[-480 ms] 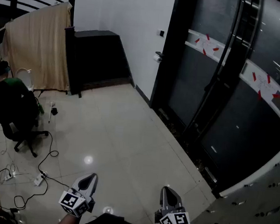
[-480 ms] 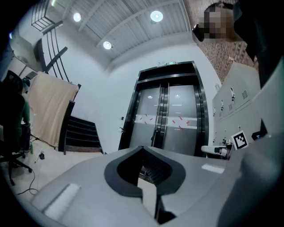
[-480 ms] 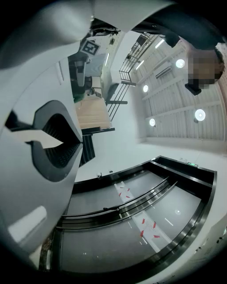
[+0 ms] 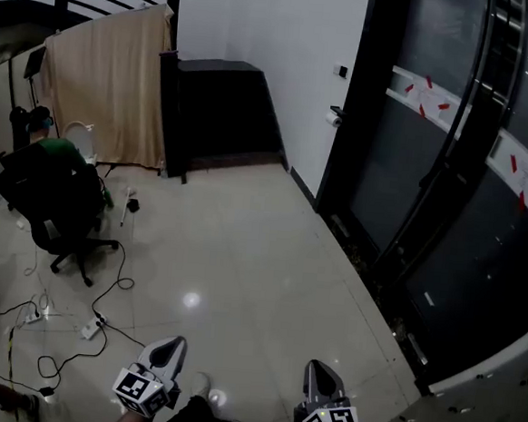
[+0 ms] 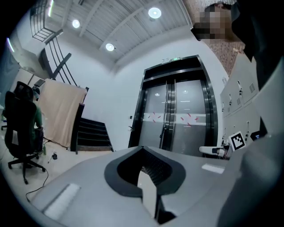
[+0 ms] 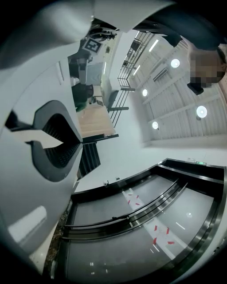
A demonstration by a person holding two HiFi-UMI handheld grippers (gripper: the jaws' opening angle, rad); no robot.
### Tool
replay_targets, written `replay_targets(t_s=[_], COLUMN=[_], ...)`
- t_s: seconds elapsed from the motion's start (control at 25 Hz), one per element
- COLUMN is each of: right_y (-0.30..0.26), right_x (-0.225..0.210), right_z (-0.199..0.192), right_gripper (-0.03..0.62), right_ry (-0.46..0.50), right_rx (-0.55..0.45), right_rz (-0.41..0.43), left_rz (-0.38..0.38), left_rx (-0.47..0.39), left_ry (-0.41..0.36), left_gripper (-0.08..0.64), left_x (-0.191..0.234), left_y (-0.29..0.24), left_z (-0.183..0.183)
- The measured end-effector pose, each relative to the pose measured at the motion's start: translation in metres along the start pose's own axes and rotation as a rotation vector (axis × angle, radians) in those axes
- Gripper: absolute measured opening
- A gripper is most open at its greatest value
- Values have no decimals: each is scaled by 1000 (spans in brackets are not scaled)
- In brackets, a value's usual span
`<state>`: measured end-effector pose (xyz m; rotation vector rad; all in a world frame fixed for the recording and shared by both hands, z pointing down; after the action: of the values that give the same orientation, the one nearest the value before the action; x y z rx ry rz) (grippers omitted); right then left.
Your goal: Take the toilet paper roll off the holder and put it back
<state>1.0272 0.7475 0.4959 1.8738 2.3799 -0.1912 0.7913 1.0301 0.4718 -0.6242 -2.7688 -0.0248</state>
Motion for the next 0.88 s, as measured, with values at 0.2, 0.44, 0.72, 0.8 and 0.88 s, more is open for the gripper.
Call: replay_targets(t_s=[0.2, 0.44, 0.72, 0.8, 0.88], right_y=[-31, -80, -163, -183, -203], right_x=[-6, -16, -10, -13, -16], right_z=[-1, 3, 22, 26, 27], right_gripper=[14, 14, 14, 14, 14], right_ry=[-13, -17, 26, 26, 18], right_rx=[-4, 4, -30, -32, -29], right_rz=[-3, -96, -112, -115, -120], left_rz=[-2, -55, -116, -107, -98], left_rx=[21, 29, -20, -27, -30], left_ry=[-5, -10, -49, -38, -28], left_gripper=[2, 1, 2, 2, 2], left_x=[27, 75, 144, 159, 171], left_y=[-28, -93, -160, -172, -182], left_z=[-1, 9, 53, 64, 75])
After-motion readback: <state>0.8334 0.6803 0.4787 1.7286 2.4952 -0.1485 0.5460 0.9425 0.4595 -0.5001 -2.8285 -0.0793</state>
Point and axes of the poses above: the fingertips, and each gripper's own axes: y backward along the fingers, x to its left, z out of its top, the point moved 9 cm from there along y, backward along the fingers, and after that the axes turned 5 degrees about y, right-handed, at the moved point
